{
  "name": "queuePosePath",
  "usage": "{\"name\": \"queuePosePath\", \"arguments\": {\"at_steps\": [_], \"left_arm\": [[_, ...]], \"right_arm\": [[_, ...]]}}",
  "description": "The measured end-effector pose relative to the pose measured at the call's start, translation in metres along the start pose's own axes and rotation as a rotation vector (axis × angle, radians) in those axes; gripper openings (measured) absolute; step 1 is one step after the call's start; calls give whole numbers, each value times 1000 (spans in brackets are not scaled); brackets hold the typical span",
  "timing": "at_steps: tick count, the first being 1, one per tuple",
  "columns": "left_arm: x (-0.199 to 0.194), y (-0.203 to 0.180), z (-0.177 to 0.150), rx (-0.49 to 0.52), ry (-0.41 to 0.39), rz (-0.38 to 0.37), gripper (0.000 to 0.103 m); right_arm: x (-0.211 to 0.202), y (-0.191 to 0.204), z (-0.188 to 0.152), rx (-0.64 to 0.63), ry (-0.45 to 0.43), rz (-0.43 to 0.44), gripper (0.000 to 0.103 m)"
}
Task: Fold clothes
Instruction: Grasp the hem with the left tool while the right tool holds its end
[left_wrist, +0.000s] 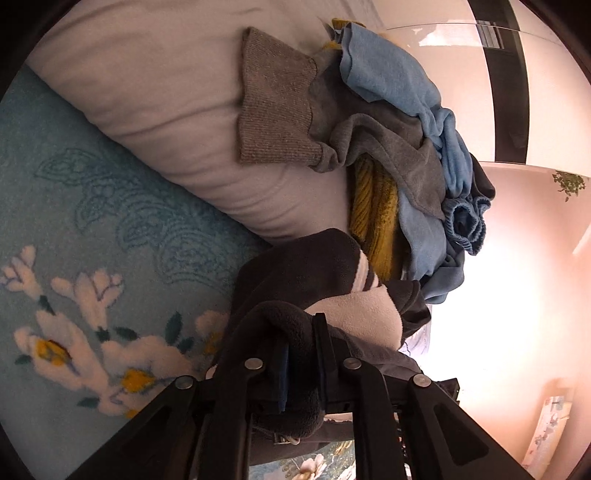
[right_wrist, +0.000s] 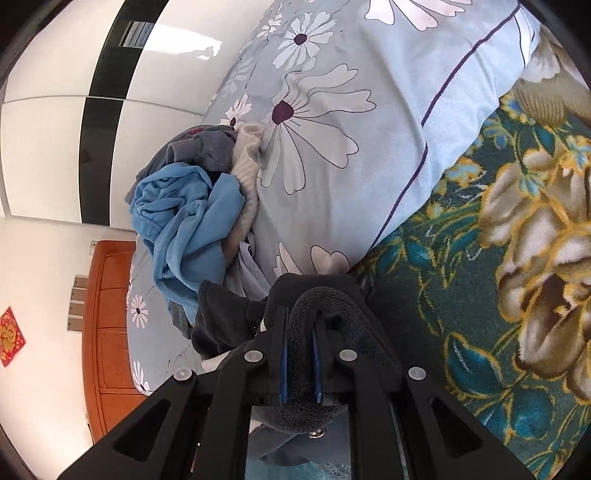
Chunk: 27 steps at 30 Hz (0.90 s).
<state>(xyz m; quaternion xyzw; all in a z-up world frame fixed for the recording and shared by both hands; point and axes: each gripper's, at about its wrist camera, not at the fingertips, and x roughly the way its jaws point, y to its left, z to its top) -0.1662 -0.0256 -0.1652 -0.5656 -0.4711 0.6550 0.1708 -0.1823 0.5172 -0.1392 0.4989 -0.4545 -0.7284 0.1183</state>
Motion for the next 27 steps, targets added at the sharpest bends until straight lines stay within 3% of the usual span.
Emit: {"name": "queuePosePath", "arguments": {"at_steps": [1, 3, 5, 8, 14, 20, 23, 27], "left_arm": [[-2, -2, -2, 4, -2, -19, 23], [-7, -6, -7, 17, -3, -52, 49], [-13, -12, -14, 43, -4, -69, 62], [-22, -20, -25, 111, 11, -46, 63], [-40, -26, -55, 208, -9, -5, 67], [-37, -37, -83, 326, -45, 69, 69], [-34, -41, -97, 400, -71, 156, 71], [-25, -36, -99, 424, -95, 270, 70]], "right_arm": [[-1, 2, 0, -12, 1, -5, 13], [-2, 7, 0, -35, 11, -6, 18], [-8, 10, -4, -57, 17, -5, 27], [-19, 12, -8, -89, 11, -18, 43], [-45, 10, -24, -145, -5, -1, 43], [-39, 15, -53, -256, 45, -60, 43], [-22, 19, -59, -304, 70, -122, 43], [-10, 20, -54, -294, 20, -145, 43]]}}
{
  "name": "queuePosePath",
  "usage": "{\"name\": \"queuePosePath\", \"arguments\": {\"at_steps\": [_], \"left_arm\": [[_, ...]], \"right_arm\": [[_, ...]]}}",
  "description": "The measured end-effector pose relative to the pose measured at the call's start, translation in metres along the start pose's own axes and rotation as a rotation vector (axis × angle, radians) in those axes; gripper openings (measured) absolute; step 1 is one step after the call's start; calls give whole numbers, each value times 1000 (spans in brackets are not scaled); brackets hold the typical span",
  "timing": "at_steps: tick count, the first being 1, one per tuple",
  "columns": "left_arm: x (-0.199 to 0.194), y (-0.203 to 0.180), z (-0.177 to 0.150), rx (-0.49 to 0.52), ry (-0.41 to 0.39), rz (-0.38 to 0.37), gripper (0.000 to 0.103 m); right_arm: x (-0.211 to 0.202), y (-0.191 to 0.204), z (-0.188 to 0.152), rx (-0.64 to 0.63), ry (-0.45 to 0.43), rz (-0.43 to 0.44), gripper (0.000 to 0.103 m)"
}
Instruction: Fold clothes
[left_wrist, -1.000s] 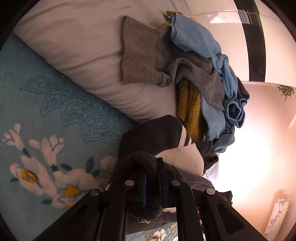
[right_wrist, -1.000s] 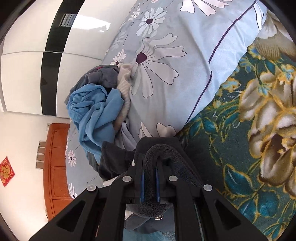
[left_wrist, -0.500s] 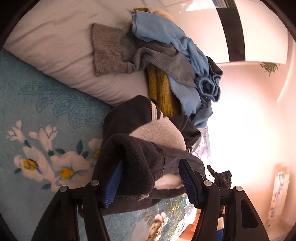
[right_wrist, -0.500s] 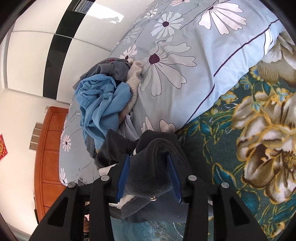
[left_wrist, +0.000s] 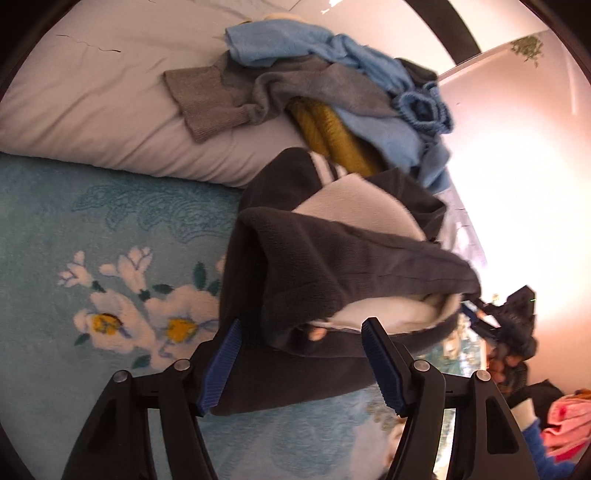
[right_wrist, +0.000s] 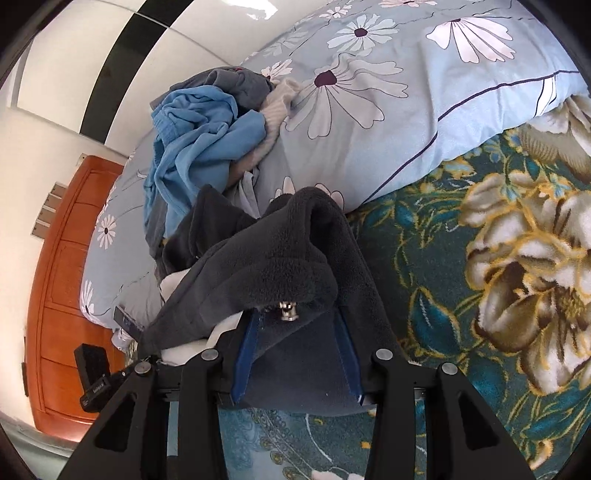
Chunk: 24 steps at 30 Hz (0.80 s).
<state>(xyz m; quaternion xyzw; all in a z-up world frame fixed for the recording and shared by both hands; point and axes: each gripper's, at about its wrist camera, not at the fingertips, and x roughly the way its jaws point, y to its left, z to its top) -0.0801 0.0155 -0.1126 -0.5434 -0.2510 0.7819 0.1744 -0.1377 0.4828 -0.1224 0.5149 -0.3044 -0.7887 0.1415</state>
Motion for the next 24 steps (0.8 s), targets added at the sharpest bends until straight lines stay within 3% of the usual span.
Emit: {"name": "queuePosePath", "arguments": {"at_steps": [4, 6, 8, 12, 16, 20, 24], "left_arm": [[0, 2, 3, -19, -43, 32, 66], [-3, 2, 5, -25, -51, 25, 46], [-6, 1, 8, -30, -58, 18, 28], [-15, 5, 25, -129, -98, -116, 24], [-19, 20, 54, -262, -133, -233, 19], [-4, 35, 81, -371, -151, -207, 19], [17, 63, 93, -516, -81, -251, 19]], "right_arm": [[-2, -1, 5, 49, -64, 11, 39], [-4, -1, 8, 58, -72, 33, 16], [-6, 1, 12, 67, -78, 58, 11], [-15, 11, 28, 69, -97, 146, 7], [-16, 17, 56, 94, -123, 172, 7], [6, 10, 80, 161, -99, 126, 6], [28, -10, 89, 278, -87, 83, 7]]}}
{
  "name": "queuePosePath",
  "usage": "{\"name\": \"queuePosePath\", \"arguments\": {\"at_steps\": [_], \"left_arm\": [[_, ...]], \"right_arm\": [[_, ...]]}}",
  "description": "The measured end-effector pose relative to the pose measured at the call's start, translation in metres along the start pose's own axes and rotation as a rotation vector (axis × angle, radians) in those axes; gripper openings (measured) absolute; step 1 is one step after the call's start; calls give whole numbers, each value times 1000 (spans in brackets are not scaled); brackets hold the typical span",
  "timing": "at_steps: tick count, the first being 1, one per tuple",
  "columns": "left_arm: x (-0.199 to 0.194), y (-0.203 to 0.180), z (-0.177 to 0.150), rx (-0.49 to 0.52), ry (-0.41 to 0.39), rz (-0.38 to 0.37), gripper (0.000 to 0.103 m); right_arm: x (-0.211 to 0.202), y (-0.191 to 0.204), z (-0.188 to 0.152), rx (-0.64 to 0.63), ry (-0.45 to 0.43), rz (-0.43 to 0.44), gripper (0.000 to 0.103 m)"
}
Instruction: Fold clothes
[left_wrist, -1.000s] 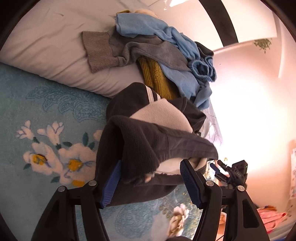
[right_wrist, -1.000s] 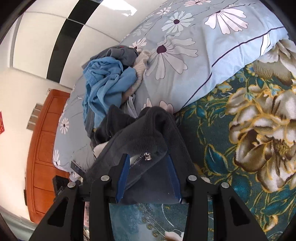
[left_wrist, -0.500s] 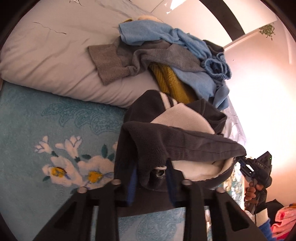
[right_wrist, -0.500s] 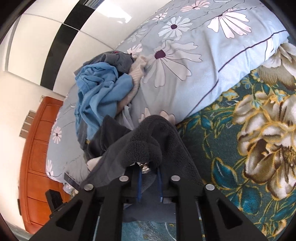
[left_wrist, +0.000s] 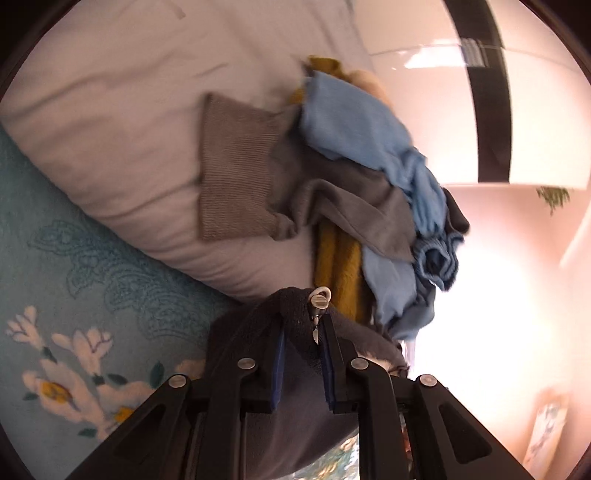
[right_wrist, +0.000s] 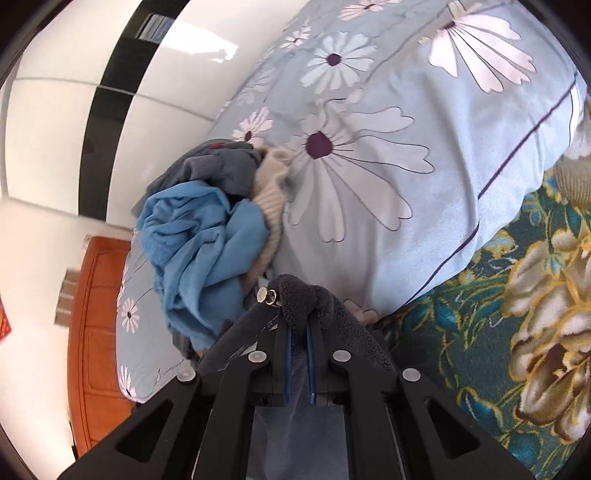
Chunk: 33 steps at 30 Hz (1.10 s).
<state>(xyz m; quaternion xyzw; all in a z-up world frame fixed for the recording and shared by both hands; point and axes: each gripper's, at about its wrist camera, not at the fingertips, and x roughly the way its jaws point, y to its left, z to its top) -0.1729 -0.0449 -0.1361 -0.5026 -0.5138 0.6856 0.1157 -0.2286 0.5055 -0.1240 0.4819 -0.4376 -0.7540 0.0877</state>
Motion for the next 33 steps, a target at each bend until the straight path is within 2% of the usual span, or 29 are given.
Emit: {"name": "queuePosePath", "arguments": {"at_steps": [4, 7, 8, 11, 12, 13, 14, 15, 17, 19, 21, 24, 26, 29, 33], "left_arm": [[12, 10, 5, -43, 14, 11, 20], [15, 15, 7, -53, 15, -21, 23], [13, 15, 7, -52, 11, -29, 28], [2, 11, 6, -22, -12, -48, 67], [-3, 8, 5, 2, -25, -60, 69], [-8, 4, 4, 29, -32, -63, 69], [-12, 1, 2, 62, -36, -50, 71], [-15, -3, -1, 103, -35, -14, 72], [-18, -8, -11, 188, -20, 55, 73], [-18, -11, -23, 276, 9, 120, 74], [-11, -7, -38, 329, 59, 154, 75], [-2, 6, -59, 358, 103, 207, 75], [-6, 24, -68, 298, 89, 196, 75], [-10, 49, -82, 213, 93, 169, 76], [0, 63, -91, 183, 117, 164, 79]], "right_arm": [[15, -12, 1, 40, 3, -38, 7], [19, -16, 2, 41, 8, -61, 7], [19, -15, 2, 37, 11, -55, 7], [13, -10, 1, -2, 21, -42, 9], [11, -7, 1, -21, 21, -45, 10], [7, -4, 0, -42, 18, -40, 13], [2, -1, -1, -63, 14, -35, 22], [-2, 2, -2, -85, 10, -29, 37], [-15, 5, -8, -127, -8, -38, 50], [-26, 2, -17, -156, -15, -51, 52], [-32, -11, -29, -179, -1, -73, 63], [-38, -40, -56, -187, 50, -134, 66], [-46, -62, -74, -158, 63, -151, 66], [-57, -95, -100, -45, 50, -93, 68], [-46, -120, -120, 62, 61, -38, 68]]}}
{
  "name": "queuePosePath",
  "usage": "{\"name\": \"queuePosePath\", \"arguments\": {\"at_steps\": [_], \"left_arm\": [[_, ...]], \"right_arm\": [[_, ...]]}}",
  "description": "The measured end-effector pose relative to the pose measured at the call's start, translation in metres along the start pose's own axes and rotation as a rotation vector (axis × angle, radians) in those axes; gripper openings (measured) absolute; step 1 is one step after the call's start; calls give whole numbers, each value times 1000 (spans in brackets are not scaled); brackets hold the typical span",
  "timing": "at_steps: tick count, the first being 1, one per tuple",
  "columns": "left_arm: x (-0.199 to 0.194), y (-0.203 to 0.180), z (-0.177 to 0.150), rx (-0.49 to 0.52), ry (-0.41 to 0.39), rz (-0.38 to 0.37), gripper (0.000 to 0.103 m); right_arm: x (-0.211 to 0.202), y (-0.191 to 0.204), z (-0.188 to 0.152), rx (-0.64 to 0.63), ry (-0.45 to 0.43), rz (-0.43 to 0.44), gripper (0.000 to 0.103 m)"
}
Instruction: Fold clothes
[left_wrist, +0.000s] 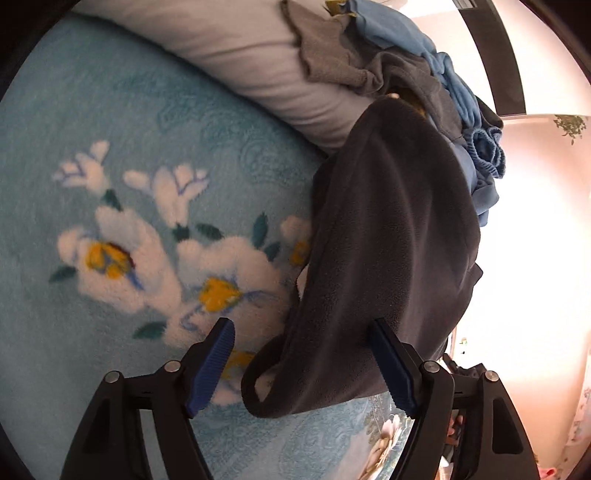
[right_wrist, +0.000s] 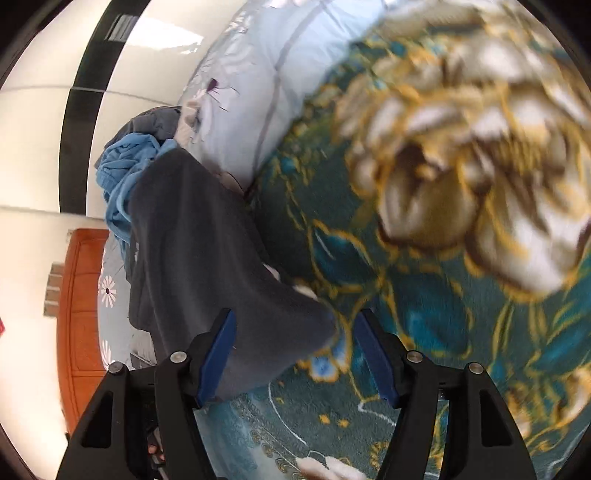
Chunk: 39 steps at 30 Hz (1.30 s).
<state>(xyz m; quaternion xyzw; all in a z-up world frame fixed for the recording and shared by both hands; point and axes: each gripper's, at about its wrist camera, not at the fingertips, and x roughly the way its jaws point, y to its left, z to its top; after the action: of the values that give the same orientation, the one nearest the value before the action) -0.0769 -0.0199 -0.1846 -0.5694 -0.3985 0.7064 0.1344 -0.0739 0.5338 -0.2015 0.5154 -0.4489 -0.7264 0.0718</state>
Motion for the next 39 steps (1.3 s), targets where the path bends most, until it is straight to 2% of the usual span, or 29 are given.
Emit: {"name": "queuePosePath", "arguments": {"at_steps": [4, 9, 14, 20, 27, 30, 31, 33, 34, 36, 39], "left_arm": [[8, 0, 5, -12, 7, -34, 81], [15, 1, 9, -8, 13, -58, 85], [0, -5, 0, 56, 24, -13, 86], [20, -3, -9, 13, 67, -83, 86], [32, -9, 2, -41, -2, -130, 88], [31, -11, 3, -47, -21, -119, 88], [30, -12, 3, -47, -27, -114, 87], [41, -25, 4, -54, -35, -105, 76], [46, -31, 5, -57, -39, -100, 74], [42, -32, 6, -69, -43, -95, 65], [32, -29, 5, -80, -48, -83, 53]], "right_arm": [[13, 8, 2, 26, -44, 83, 69], [27, 19, 6, 15, -99, 72, 71], [32, 21, 9, 14, -94, 69, 70], [33, 24, 4, 28, -97, 74, 71], [43, 28, 7, 74, -110, 64, 71], [43, 30, 6, 98, -120, 57, 70], [43, 31, 5, 101, -120, 55, 68], [43, 36, 4, 111, -126, 50, 58], [44, 39, 4, 115, -128, 47, 55], [40, 39, 1, 134, -136, 46, 44], [32, 43, -1, 140, -136, 49, 34]]}}
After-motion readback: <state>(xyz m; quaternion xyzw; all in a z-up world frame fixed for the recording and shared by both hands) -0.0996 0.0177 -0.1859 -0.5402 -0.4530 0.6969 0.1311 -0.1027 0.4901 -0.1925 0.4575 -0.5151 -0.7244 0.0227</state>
